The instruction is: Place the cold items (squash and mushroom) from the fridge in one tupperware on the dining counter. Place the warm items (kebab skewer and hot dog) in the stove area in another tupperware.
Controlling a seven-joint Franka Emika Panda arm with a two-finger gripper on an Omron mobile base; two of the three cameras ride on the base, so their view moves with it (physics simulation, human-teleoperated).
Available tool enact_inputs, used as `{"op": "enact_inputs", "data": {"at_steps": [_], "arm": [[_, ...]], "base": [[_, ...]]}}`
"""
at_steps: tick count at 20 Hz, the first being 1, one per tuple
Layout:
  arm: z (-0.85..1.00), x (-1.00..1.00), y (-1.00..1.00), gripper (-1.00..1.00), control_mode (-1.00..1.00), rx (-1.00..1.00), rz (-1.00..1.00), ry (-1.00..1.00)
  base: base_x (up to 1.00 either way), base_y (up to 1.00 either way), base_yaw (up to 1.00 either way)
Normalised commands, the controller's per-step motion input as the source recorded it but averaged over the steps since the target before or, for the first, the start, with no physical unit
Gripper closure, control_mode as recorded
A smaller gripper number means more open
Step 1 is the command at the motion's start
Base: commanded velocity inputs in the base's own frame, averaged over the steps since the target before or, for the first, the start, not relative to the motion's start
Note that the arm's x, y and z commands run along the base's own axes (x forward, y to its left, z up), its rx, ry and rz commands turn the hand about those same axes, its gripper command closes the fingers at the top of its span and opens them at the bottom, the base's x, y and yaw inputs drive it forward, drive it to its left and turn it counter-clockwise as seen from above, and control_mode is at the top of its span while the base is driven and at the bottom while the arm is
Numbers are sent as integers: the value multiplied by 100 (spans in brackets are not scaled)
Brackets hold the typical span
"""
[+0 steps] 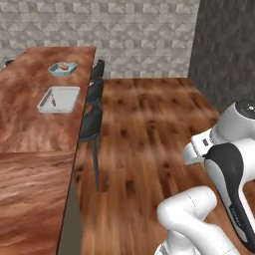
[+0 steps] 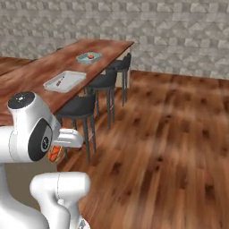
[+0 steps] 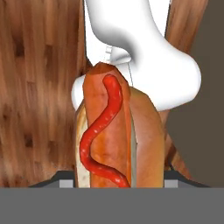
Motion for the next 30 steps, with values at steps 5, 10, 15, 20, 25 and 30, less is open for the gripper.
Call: {"op": "enact_inputs", "data": {"at_steps": [5, 10, 15, 20, 25, 30], "arm": [[0, 0, 0, 100, 100, 0, 0, 0], [0, 0, 0, 100, 100, 0, 0, 0], [0, 0, 0, 100, 100, 0, 0, 0], [0, 0, 0, 100, 100, 0, 0, 0], [0, 0, 0, 100, 100, 0, 0, 0], [0, 0, 0, 100, 100, 0, 0, 0]], "base": [[100, -51, 38], [100, -55, 38], [100, -60, 40], [100, -63, 39], [62, -63, 37], [26, -23, 37]]}}
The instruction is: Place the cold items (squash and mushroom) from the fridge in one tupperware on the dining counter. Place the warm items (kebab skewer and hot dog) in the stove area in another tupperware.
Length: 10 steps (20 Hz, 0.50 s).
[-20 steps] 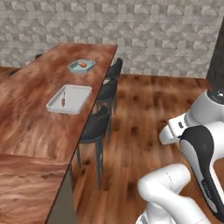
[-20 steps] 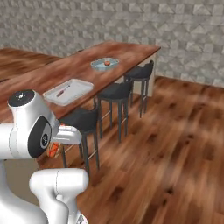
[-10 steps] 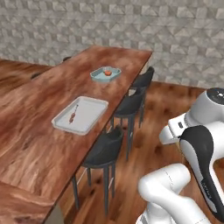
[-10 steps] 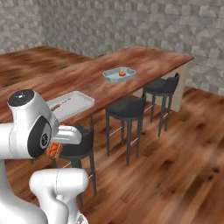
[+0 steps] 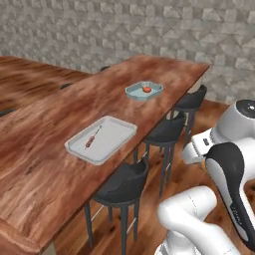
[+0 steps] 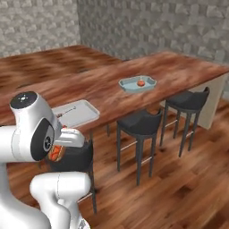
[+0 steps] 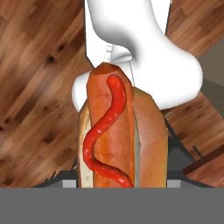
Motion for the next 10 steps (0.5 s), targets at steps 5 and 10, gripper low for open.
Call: {"op": "enact_inputs", "data": {"at_steps": [5, 10], "arm": [[0, 0, 0, 100, 100, 0, 0, 0], [0, 0, 0, 100, 100, 0, 0, 0]], "base": [[43, -1, 41], [65, -2, 40]]}}
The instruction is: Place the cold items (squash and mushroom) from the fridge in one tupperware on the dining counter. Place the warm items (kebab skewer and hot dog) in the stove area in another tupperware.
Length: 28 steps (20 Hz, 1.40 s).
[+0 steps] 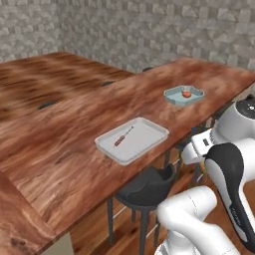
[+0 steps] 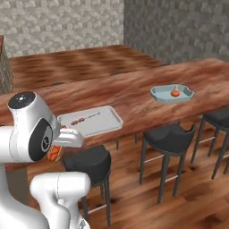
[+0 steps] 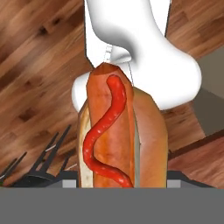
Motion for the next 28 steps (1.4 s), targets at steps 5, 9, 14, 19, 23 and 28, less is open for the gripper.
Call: {"op": "enact_inputs", "data": {"at_steps": [5, 9, 14, 19, 23, 28], "arm": [[0, 0, 0, 100, 100, 0, 0, 0], [0, 0, 0, 100, 100, 0, 0, 0], [-15, 10, -34, 100, -100, 10, 5, 0], [-21, 82, -16, 100, -100, 13, -4, 1], [-15, 100, 17, 100, -100, 0, -4, 9], [-37, 100, 10, 100, -100, 0, -2, 22]], "base": [[62, -7, 37], [48, -14, 31], [4, -5, 4], [0, 0, 0], [0, 0, 0], [0, 0, 0]]}}
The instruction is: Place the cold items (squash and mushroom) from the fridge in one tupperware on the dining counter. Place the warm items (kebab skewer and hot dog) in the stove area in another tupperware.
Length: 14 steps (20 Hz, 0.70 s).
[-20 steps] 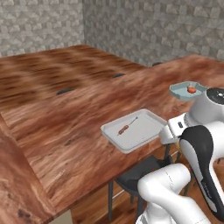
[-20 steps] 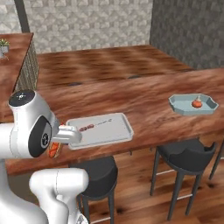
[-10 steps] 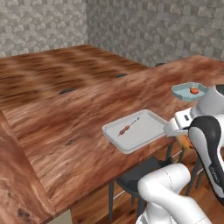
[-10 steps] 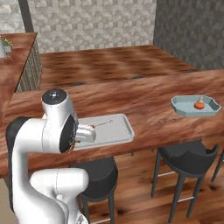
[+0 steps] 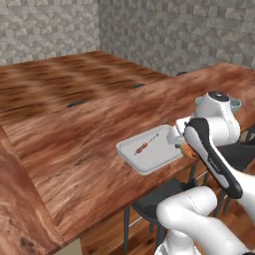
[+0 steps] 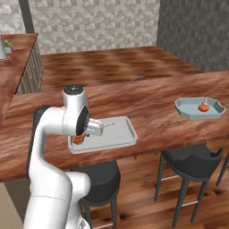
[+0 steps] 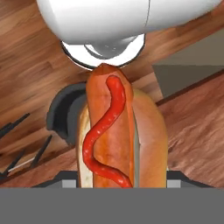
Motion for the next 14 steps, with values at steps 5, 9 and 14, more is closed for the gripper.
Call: {"op": "enact_inputs", "data": {"at_steps": [5, 9, 14], "arm": [[-63, 93, 0, 100, -100, 0, -18, 27], [-68, 97, 0, 100, -100, 0, -20, 28], [-53, 97, 0, 100, -100, 0, -20, 17]], "base": [[0, 0, 0], [0, 0, 0], [0, 0, 0]]}}
